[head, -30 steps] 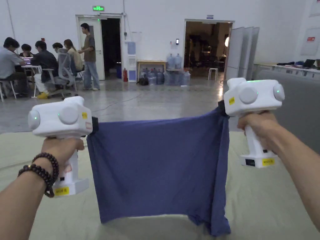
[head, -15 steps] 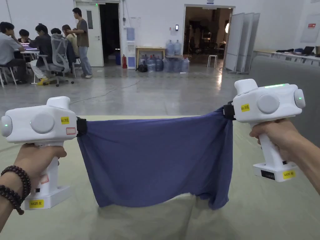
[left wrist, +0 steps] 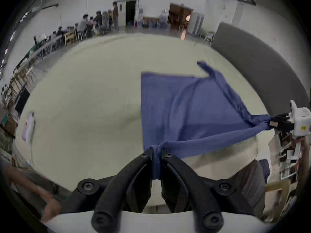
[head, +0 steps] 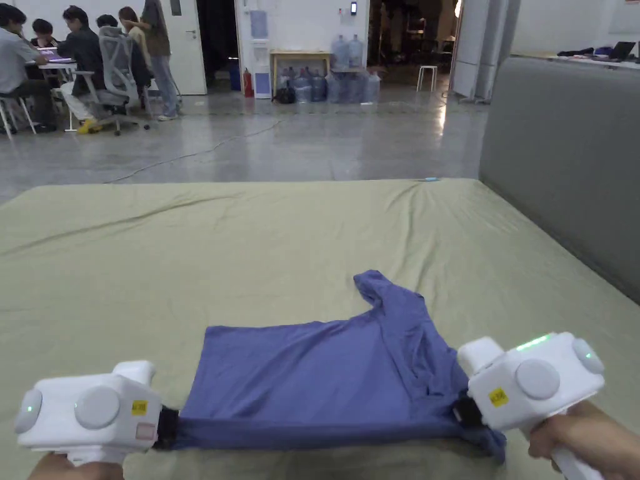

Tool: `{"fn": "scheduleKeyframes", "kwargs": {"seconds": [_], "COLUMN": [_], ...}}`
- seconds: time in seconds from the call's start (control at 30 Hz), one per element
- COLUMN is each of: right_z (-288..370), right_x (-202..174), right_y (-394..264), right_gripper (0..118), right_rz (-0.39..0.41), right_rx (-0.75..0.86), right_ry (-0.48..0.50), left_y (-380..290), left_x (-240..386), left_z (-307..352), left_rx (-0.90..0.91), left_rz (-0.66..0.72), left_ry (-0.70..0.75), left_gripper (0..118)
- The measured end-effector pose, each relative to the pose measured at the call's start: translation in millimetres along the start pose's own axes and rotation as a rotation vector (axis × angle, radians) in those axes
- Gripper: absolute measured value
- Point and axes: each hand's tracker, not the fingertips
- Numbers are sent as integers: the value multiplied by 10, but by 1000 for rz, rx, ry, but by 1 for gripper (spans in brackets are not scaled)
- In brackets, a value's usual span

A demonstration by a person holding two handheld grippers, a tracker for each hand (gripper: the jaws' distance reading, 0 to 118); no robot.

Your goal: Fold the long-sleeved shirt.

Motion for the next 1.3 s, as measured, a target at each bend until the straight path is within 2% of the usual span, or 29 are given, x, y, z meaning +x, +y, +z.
{"fn": "scheduleKeyframes", "kwargs": {"seconds": [0.17, 0.27, 0.37, 0.43, 0.47, 0.5, 0.53, 0.57, 0.6, 0.63, 0.67, 0.73, 0.83, 0.87, 0.9, 0.93, 0.97, 1.0, 1.07, 1.3], "right_z": [-309, -378, -396, -398, -403, -390, -365, -320, -250, -190, -97, 76, 258, 314, 354, 360, 339, 297, 207, -102], "right_x": [-79, -153, -219, -210, -211, -206, -191, -173, -179, -165, -143, -105, 14, 46, 95, 130, 163, 220, 266, 532], "right_y": [-281, -395, -445, -414, -409, -412, -411, -423, -443, -457, -457, -419, -255, -160, -77, -7, 72, 177, 344, 1122], "right_gripper": [0, 0, 0, 0, 2, 14, 50, 84, 104, 106, 106, 106, 105, 98, 79, 32, 0, 0, 0, 0], "right_rz": [29, 98, 127, 114, 112, 115, 118, 113, 105, 100, 91, 59, -43, -93, -131, -150, -166, -176, -165, -185], "right_rx": [-156, -245, -247, -245, -248, -243, -224, -207, -192, -177, -138, -85, -5, 33, 71, 94, 118, 128, 104, 122], "right_ry": [44, 76, 63, 60, 60, 57, 57, 65, 67, 64, 63, 60, 17, 0, -4, 4, -8, -13, -20, -58], "left_y": [-263, -337, -352, -402, -385, -374, -363, -345, -320, -302, -339, -271, -157, -76, 1, 47, 126, 197, 356, 1035], "left_x": [6, -41, -59, -6, -6, -21, -48, -72, -96, -115, -92, -104, -10, -3, 1, 62, 85, 114, 182, 353], "left_z": [-235, -382, -429, -368, -377, -392, -401, -368, -318, -284, -203, -58, 169, 214, 262, 329, 336, 304, 253, -97], "left_rx": [-111, -217, -215, -217, -221, -222, -217, -201, -186, -182, -183, -120, -83, -50, -6, 38, 78, 99, 127, 139], "left_rz": [-84, -169, -173, -162, -159, -158, -157, -154, -143, -134, -139, -134, -112, -80, -68, -73, -70, -62, -59, -88], "left_ry": [56, 66, 73, 72, 69, 64, 40, 25, -6, -29, -38, -65, -54, -41, -55, -65, -59, -26, 29, -14], "left_gripper": [2, 2, 2, 2, 2, 2, 11, 34, 74, 113, 118, 117, 117, 115, 107, 74, 34, 0, 0, 0]}}
